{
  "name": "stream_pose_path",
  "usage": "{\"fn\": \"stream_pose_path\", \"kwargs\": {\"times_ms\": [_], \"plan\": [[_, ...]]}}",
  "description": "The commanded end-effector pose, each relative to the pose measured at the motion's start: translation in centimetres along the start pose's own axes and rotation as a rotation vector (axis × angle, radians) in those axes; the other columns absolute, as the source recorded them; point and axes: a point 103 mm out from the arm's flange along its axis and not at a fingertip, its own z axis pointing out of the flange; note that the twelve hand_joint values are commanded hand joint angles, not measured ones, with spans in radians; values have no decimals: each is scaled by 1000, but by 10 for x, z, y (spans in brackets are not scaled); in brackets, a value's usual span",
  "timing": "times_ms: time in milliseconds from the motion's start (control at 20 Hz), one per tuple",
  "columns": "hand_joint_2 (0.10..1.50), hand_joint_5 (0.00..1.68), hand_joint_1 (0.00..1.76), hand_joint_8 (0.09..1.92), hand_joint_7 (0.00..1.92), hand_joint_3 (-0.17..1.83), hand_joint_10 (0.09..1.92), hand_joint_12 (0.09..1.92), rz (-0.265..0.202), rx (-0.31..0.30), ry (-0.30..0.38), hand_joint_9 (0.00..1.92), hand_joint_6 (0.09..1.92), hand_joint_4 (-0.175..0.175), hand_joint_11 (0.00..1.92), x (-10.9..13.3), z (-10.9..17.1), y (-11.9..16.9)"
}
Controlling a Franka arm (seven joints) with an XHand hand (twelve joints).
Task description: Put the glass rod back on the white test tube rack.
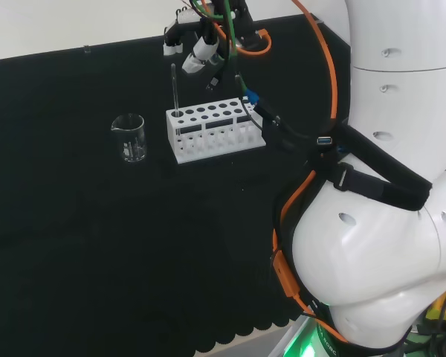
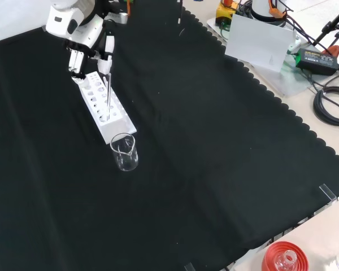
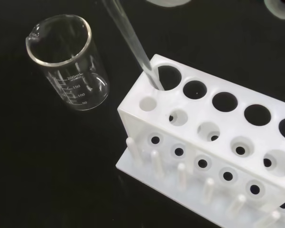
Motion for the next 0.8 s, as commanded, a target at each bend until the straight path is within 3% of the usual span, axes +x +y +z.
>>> {"fn": "stream_pose_path", "kwargs": {"times_ms": [50, 800], "plan": [[1014, 302, 1131, 970, 216, -175, 87, 320, 17, -8, 1, 1843, 173, -118, 1918, -2, -7, -11], [1015, 326, 1127, 960, 252, -175, 87, 320, 35, -50, -21, 1846, 177, -125, 1918, 4, -30, -42]]}}
